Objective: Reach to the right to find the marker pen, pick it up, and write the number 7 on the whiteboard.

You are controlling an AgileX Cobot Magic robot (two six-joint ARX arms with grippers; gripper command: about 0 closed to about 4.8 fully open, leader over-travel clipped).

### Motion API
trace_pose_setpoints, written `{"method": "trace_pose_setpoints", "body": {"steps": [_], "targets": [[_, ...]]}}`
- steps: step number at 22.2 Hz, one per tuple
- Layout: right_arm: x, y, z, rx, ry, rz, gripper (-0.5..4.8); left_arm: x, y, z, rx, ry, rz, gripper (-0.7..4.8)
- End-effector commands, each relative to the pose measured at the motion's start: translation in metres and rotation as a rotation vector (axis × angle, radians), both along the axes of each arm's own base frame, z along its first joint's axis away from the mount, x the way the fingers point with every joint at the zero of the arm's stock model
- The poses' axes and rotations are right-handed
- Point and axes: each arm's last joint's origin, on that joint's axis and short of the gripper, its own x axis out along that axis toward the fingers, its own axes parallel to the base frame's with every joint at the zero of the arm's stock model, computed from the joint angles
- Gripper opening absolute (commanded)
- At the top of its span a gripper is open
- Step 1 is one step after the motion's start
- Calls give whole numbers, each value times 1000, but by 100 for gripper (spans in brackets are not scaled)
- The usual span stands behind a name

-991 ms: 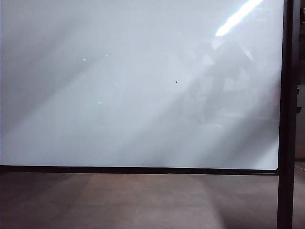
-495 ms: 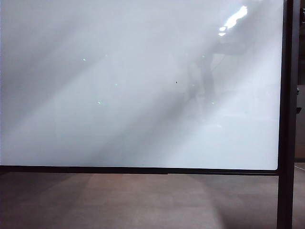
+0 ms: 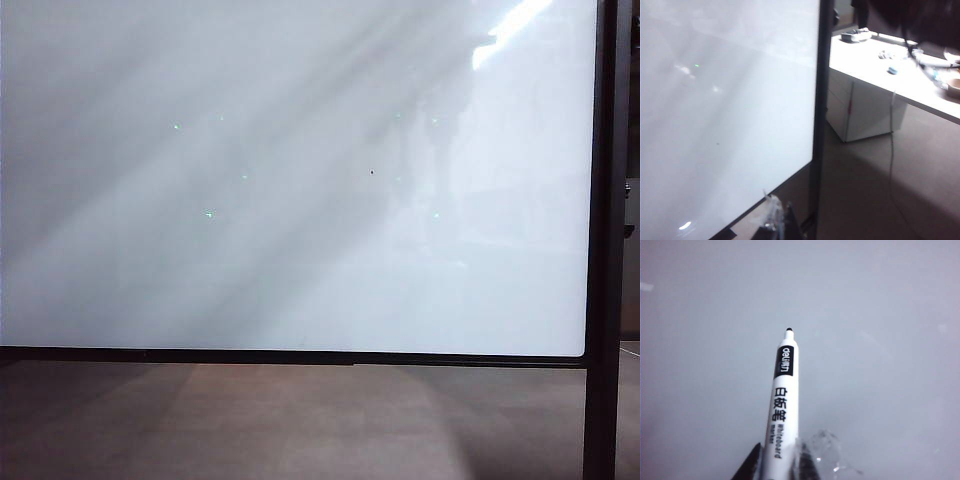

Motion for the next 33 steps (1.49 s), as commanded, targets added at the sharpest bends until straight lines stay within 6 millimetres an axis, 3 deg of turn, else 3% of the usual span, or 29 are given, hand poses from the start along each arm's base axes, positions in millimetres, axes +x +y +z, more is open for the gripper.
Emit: {"method": "trace_pose_setpoints", "body": {"steps": [1, 5, 12, 23, 33], "targets": [[3, 25, -7, -42, 28, 0, -1, -2, 4, 5, -15, -16, 20, -5], [8, 56, -19, -41, 80, 52, -1, 1, 13, 5, -12, -12, 47, -5], [20, 91, -42, -64, 137, 131, -1, 5, 32, 0, 5, 5, 98, -5], [48, 103, -75, -65, 223, 10, -1, 2, 46, -38, 17, 34, 112, -5], [74, 116, -108, -65, 225, -3, -1, 2, 46, -39, 17, 30, 105, -5]]}}
